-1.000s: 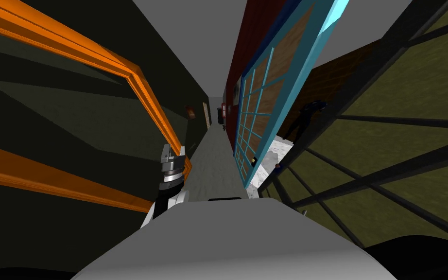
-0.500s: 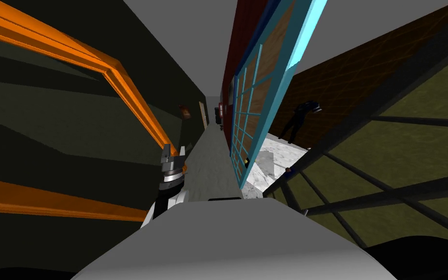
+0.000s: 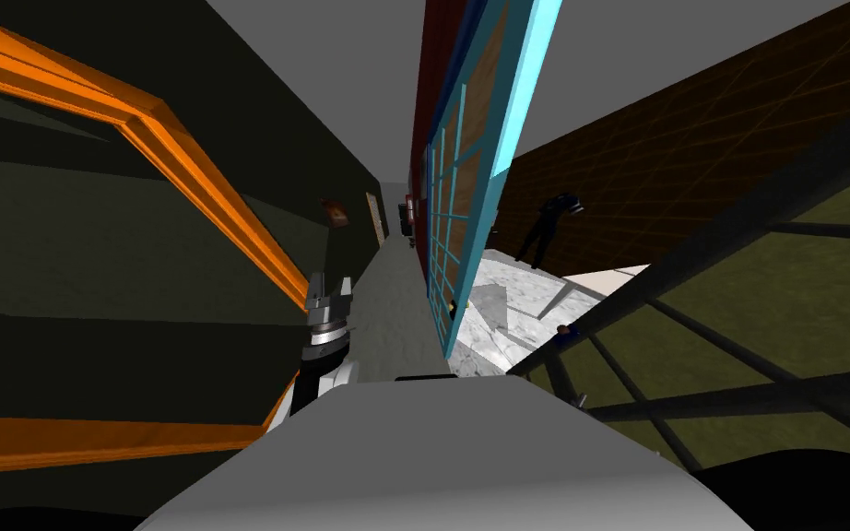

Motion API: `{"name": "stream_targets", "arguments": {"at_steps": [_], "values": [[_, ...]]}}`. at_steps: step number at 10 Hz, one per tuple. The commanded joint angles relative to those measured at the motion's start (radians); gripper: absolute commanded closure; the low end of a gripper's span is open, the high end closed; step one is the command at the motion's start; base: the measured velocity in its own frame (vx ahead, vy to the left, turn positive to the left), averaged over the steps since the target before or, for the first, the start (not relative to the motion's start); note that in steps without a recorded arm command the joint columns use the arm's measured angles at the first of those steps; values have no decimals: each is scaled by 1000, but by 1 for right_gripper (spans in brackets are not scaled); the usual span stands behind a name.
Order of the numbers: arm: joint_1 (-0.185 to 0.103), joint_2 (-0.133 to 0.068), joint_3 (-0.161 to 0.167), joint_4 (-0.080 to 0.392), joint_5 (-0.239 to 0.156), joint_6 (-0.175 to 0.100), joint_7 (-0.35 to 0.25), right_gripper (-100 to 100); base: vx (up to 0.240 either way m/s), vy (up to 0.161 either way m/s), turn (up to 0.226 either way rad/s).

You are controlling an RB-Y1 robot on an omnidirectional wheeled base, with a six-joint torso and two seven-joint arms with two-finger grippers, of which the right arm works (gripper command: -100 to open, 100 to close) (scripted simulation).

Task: Push the door open

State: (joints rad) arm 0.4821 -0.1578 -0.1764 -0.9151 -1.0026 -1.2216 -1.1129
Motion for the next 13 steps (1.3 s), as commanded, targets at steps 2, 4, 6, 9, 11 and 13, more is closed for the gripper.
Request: {"name": "stream_targets", "arguments": {"at_steps": [2,4,6,9,11,13], "values": [[-37,-8,-39,41,25,5,1,-100,33,-134,-180],[-54,-11,-58,60,37,8,2,-100,39,-116,-137],[-85,-14,-89,93,58,13,4,-100,19,-60,-197],[-133,-16,-134,142,91,22,7,-100,9,-23,-221],[-167,-16,-164,174,113,28,9,-100,-7,27,-212],[-198,-15,-189,202,134,34,11,-100,-17,47,-211]]}}
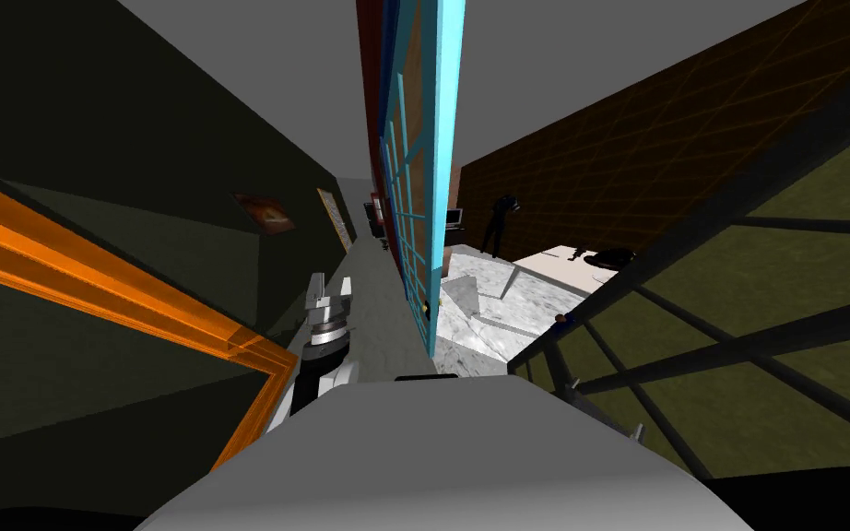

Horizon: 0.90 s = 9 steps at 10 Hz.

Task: Push the door open

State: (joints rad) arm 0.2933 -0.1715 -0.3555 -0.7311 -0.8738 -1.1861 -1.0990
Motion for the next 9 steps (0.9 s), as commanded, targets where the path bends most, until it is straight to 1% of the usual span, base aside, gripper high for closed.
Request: {"name": "stream_targets", "arguments": {"at_steps": [1,2,4,7,9], "values": [[-23,0,-20,30,14,1,-2,-100,-28,65,-201],[-38,1,-31,42,23,4,-1,-100,-24,71,-166],[-78,6,-58,75,49,11,1,-100,-26,91,-216],[-142,19,-95,122,88,23,4,-100,-47,163,-222],[-185,31,-113,149,113,31,5,-100,-55,183,-189]]}}
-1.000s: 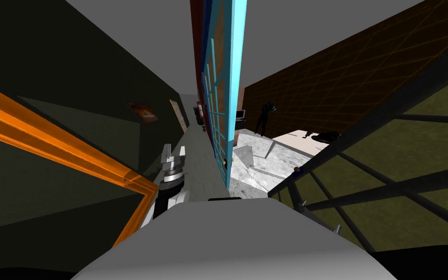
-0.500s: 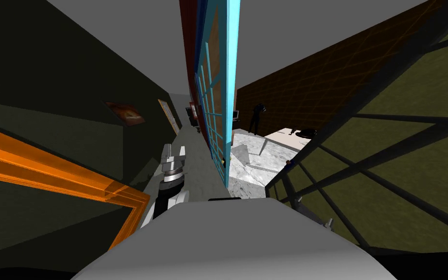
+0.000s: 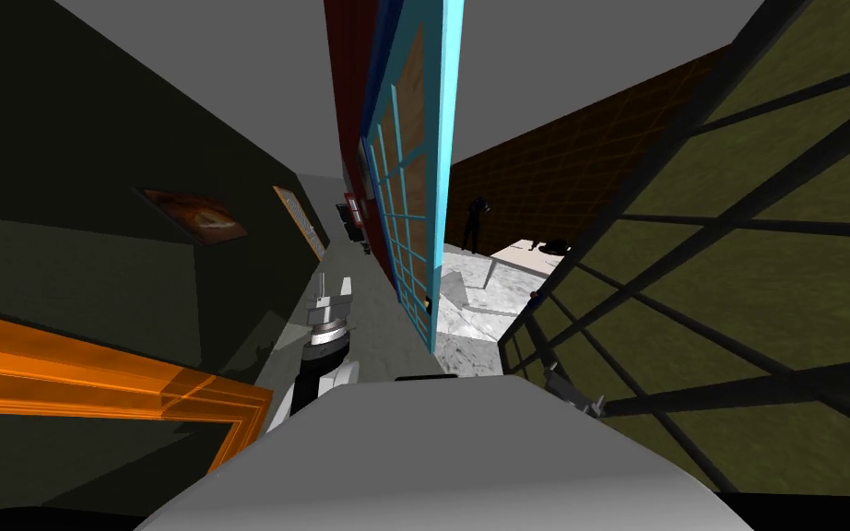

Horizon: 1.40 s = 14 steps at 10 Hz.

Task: Push the door open

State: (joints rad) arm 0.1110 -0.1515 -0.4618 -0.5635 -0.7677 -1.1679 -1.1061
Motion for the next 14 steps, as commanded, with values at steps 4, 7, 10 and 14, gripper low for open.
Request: {"name": "stream_targets", "arguments": {"at_steps": [4,7,10,14], "values": [[-47,26,-22,7,32,21,14,-100,-7,148,-80],[-115,55,-37,40,70,34,16,-100,-13,162,-105],[-169,83,-40,59,97,43,17,-100,16,219,-29],[-214,111,-36,70,120,52,18,-100,39,122,2]]}}
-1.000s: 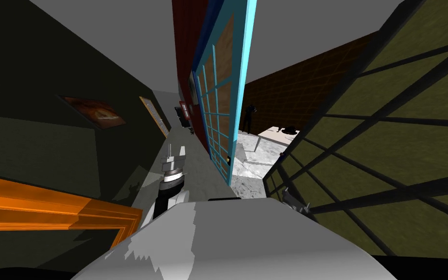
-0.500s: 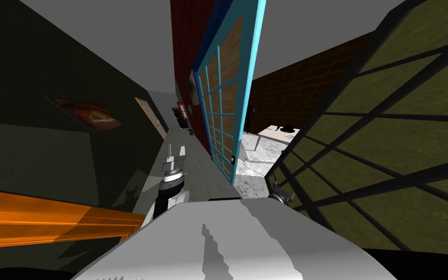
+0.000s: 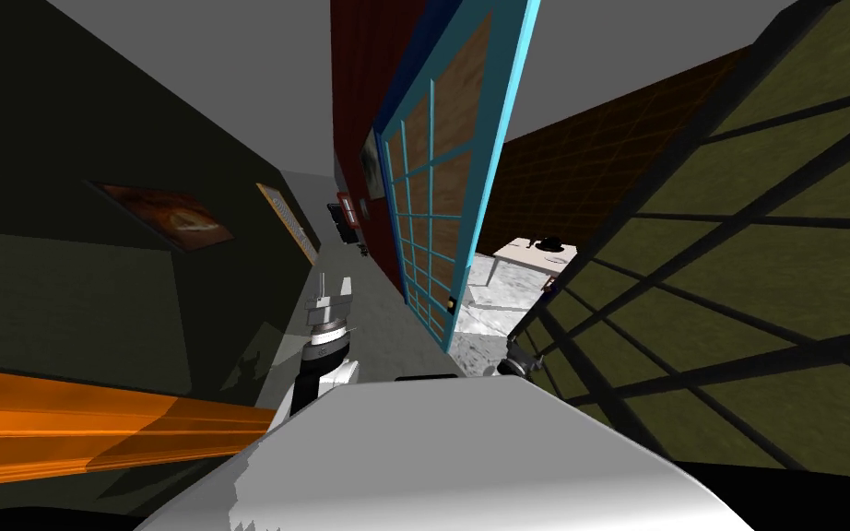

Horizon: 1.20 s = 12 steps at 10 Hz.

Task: Push the door open

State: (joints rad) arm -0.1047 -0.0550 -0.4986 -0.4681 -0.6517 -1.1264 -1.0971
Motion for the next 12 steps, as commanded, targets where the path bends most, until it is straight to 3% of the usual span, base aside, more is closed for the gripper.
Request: {"name": "stream_targets", "arguments": {"at_steps": [1,2,3,4,7,9,12], "values": [[-19,28,4,-21,14,14,10,-100,49,177,43],[-19,28,4,-2,14,14,10,-100,48,134,14],[-19,28,4,-16,14,14,10,-100,35,55,-6],[-48,46,9,-16,27,19,10,-100,68,119,49],[-77,67,20,-14,40,25,10,-100,88,160,59],[-77,67,20,-14,40,25,10,-100,45,48,1],[-120,99,37,-13,59,33,10,-100,85,114,90]]}}
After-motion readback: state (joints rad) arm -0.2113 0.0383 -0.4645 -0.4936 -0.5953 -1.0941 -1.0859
